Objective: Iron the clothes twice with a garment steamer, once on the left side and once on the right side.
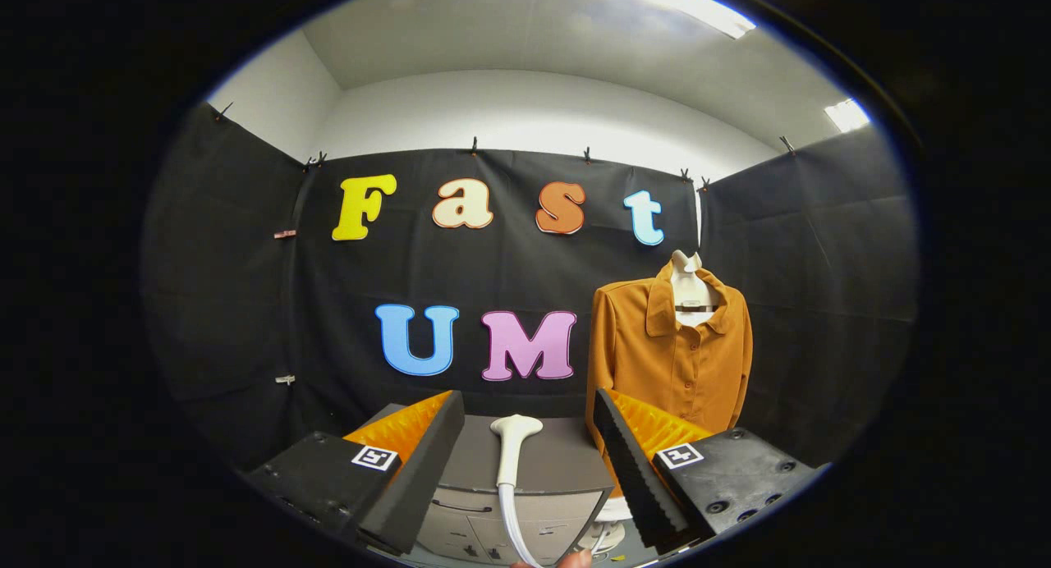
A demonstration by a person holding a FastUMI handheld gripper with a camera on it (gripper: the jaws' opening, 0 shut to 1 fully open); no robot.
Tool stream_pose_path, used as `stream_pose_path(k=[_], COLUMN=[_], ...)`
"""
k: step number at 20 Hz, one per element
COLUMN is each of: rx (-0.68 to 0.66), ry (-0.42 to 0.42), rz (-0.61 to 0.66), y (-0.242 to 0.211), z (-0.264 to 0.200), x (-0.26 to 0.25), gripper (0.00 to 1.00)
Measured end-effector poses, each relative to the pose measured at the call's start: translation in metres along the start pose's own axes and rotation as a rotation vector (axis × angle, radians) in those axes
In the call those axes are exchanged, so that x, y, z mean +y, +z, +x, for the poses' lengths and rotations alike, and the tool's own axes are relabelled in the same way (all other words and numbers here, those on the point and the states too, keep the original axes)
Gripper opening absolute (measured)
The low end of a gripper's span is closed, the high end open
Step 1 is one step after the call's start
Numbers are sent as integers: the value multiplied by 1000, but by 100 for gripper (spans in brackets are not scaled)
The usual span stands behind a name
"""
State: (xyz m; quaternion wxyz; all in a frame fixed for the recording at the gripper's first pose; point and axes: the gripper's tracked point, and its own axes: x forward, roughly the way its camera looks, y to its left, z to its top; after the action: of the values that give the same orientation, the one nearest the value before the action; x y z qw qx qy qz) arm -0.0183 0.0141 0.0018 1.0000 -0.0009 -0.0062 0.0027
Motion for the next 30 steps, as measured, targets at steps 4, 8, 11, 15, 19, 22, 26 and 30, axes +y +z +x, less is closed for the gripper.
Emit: stream_pose_path(k=[4,8,11,15,19,22,26,30], rx=[23,142,294,508,678,754,835,881], ry=[9,40,24,19,1,-6,-16,1], rz=[17,29,33,8,35,28,5,2], y=[-11,-48,-95,-165,-227,-261,-301,-321], z=[5,36,66,109,138,161,174,182], x=[8,23,21,22,15,20,20,29], gripper=[98,99,99,99,99,99,96,86])
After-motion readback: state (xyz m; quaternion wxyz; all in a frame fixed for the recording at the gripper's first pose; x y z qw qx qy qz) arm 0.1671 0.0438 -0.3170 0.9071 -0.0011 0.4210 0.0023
